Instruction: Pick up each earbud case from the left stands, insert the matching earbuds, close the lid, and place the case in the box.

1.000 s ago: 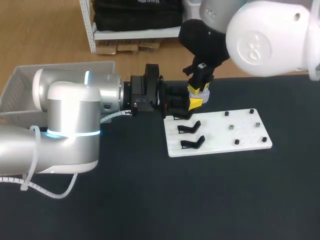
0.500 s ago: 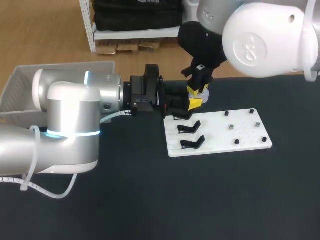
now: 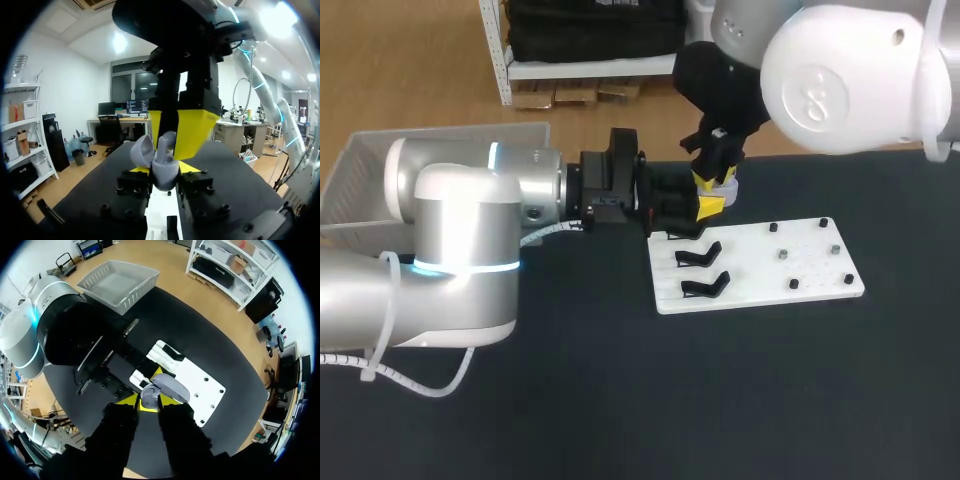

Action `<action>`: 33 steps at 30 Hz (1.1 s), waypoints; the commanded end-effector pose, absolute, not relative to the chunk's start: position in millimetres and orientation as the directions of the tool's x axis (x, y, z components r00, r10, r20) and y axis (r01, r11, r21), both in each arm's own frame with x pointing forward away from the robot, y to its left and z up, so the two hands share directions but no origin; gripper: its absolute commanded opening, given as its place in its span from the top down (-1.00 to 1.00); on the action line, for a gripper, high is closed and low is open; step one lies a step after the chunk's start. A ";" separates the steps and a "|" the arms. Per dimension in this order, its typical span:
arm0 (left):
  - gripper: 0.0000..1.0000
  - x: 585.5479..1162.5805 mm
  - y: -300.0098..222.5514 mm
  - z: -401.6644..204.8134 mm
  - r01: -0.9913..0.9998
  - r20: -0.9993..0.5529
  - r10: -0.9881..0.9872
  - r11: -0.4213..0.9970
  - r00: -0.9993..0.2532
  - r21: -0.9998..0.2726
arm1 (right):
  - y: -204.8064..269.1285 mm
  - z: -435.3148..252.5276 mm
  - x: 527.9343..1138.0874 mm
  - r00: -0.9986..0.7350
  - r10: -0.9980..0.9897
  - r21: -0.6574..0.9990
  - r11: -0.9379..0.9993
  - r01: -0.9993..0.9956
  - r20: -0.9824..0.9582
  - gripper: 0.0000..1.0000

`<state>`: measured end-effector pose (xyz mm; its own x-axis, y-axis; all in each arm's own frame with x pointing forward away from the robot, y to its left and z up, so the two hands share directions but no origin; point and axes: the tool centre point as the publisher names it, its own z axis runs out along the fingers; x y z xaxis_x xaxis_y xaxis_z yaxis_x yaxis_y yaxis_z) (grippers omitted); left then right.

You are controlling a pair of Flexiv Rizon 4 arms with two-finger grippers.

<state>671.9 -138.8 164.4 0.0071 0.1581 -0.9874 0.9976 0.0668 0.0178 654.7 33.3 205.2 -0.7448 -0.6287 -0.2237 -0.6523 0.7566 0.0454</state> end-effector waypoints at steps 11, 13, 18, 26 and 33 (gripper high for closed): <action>1.00 670.2 -140.1 164.9 0.997 -0.988 0.157 0.072 0.008 0.019 | 34.8 209.3 657.5 -0.744 -0.625 0.045 0.758 -0.651 -0.236 0.53; 1.00 670.2 -140.1 164.9 0.997 -0.988 0.157 0.072 0.008 0.019 | 34.9 209.3 657.6 -0.744 -0.625 0.045 0.758 -0.651 -0.236 0.53; 1.00 670.2 -140.1 164.9 0.997 -0.988 0.157 0.072 0.008 0.019 | 33.8 206.6 657.6 -0.746 -0.625 0.042 0.760 -0.649 -0.229 0.53; 1.00 670.2 -140.1 164.9 0.997 -0.988 0.157 0.072 0.008 0.019 | 33.3 207.9 657.9 -0.751 -0.618 0.044 0.765 -0.643 -0.233 0.47; 1.00 670.2 -140.1 164.9 0.997 -0.988 0.157 0.072 0.008 0.019 | 31.5 208.5 656.2 -0.754 -0.614 0.047 0.767 -0.639 -0.234 0.40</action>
<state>671.6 -139.8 165.0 0.0073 0.1574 -0.9875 0.9977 0.0659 0.0179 657.4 33.9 208.9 -0.7530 -0.6164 -0.2302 -0.6414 0.7657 0.0479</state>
